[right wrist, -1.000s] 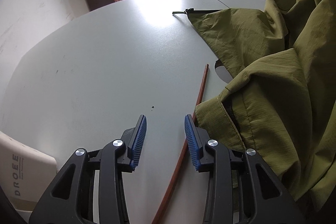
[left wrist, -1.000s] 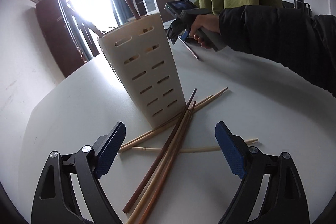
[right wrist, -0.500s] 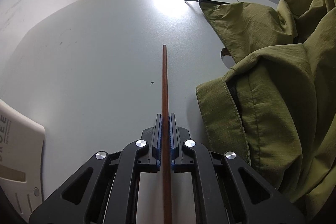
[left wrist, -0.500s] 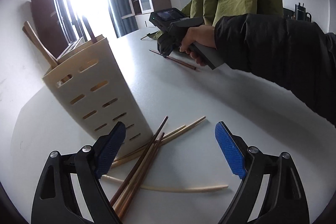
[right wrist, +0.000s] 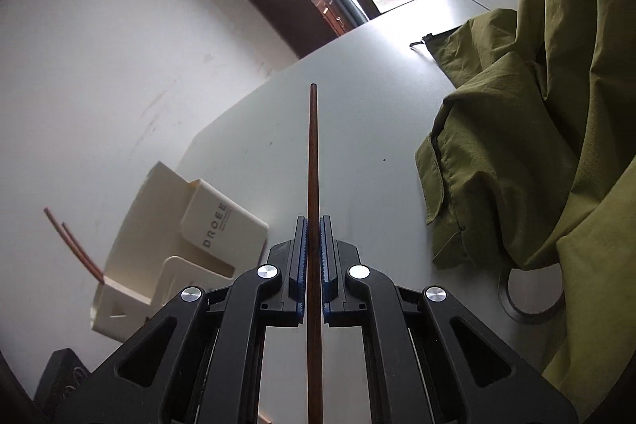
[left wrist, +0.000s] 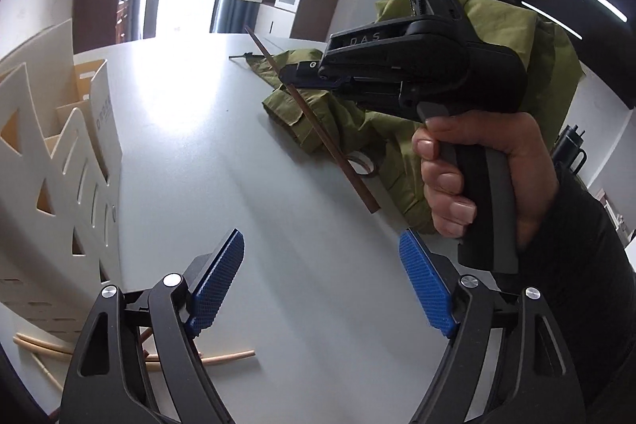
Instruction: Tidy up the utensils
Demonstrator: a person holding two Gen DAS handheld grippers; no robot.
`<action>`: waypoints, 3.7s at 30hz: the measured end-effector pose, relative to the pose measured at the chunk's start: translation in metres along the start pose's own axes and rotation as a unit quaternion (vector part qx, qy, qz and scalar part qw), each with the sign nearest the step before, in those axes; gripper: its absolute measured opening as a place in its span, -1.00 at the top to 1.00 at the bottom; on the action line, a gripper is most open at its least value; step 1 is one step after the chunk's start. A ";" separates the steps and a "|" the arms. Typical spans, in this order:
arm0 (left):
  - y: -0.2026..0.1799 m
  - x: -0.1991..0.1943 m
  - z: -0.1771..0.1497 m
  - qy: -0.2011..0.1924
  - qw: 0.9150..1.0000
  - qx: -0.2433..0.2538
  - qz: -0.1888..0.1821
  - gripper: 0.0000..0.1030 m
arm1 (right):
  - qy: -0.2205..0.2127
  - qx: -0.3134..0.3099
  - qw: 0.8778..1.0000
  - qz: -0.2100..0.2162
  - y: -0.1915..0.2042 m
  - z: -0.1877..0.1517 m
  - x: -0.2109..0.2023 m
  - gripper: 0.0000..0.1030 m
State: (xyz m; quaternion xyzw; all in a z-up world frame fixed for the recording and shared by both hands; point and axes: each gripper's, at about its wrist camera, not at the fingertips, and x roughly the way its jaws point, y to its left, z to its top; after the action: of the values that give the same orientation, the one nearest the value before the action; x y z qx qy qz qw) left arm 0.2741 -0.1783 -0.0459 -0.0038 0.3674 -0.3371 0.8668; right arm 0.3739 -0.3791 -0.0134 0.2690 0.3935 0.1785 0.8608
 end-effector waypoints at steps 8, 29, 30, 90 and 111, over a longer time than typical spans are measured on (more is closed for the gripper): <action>-0.026 -0.060 0.026 -0.089 0.996 0.002 -0.029 -0.54 | -0.058 -0.067 0.991 0.101 0.077 -0.020 -0.082 0.88; 0.135 -0.171 0.000 -0.084 0.982 -0.064 0.158 -0.67 | -0.199 -0.172 0.950 0.167 0.200 -0.019 0.012 0.88; 0.135 -0.169 -0.007 -0.077 0.983 -0.059 0.156 -0.67 | -0.195 -0.175 0.951 0.167 0.201 -0.018 0.016 0.87; 0.149 -0.131 -0.145 0.111 0.981 0.082 0.139 0.58 | 0.133 -0.272 0.953 0.020 0.161 -0.222 0.047 0.16; 0.155 -0.131 -0.136 0.119 0.980 0.075 0.137 0.07 | 0.183 -0.235 0.955 0.006 0.160 -0.233 0.087 0.15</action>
State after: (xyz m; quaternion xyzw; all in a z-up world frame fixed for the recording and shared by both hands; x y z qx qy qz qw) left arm 0.2117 0.0509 -0.1013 0.1516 0.4391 -0.2392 0.8526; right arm 0.2336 -0.1323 -0.0948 0.0245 0.4897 0.3169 0.8119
